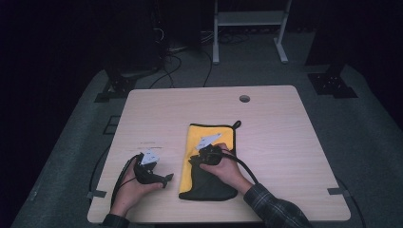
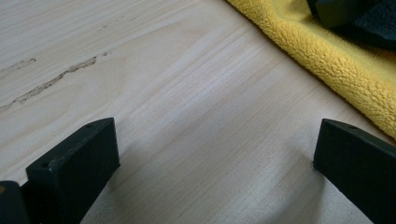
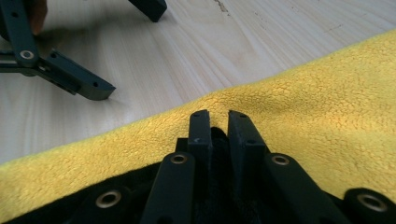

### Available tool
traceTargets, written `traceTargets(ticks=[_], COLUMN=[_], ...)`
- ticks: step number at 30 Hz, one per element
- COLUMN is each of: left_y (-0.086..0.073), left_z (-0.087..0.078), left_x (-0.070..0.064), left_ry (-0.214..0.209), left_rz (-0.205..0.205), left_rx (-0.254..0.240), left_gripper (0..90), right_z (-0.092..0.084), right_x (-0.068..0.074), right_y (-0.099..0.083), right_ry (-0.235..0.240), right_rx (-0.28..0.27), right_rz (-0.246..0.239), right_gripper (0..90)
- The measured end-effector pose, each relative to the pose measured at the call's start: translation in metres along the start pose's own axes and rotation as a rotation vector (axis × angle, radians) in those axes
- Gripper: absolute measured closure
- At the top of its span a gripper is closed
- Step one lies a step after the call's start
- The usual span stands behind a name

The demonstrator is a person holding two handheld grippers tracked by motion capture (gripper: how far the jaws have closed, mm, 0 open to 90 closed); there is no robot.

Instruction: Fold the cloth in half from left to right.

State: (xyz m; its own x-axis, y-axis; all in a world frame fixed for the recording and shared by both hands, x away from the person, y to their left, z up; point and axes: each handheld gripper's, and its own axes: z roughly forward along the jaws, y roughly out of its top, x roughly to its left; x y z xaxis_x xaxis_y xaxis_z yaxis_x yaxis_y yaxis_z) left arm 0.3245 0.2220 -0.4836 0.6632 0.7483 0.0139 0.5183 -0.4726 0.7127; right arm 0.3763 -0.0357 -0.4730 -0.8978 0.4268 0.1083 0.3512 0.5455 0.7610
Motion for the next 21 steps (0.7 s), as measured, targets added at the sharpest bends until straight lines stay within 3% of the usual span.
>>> traceTargets(ticks=[5, 11, 21], left_y=[0.000, 0.000, 0.000], left_z=[0.000, 0.000, 0.000], left_x=[0.000, 0.000, 0.000], left_ry=[0.000, 0.000, 0.001], left_rz=[-0.002, -0.001, 0.001], left_rx=[-0.002, -0.002, 0.000], left_gripper=[0.0, 0.0, 0.0], right_z=[-0.013, -0.033, -0.077], right_x=[-0.001, -0.002, 0.004], right_y=[0.001, -0.005, -0.030], right_ry=[0.029, 0.057, 0.048], right_rx=[-0.025, -0.038, -0.043], right_rz=[0.033, 0.036, 0.027], right_gripper=[82.2, 82.4, 81.9])
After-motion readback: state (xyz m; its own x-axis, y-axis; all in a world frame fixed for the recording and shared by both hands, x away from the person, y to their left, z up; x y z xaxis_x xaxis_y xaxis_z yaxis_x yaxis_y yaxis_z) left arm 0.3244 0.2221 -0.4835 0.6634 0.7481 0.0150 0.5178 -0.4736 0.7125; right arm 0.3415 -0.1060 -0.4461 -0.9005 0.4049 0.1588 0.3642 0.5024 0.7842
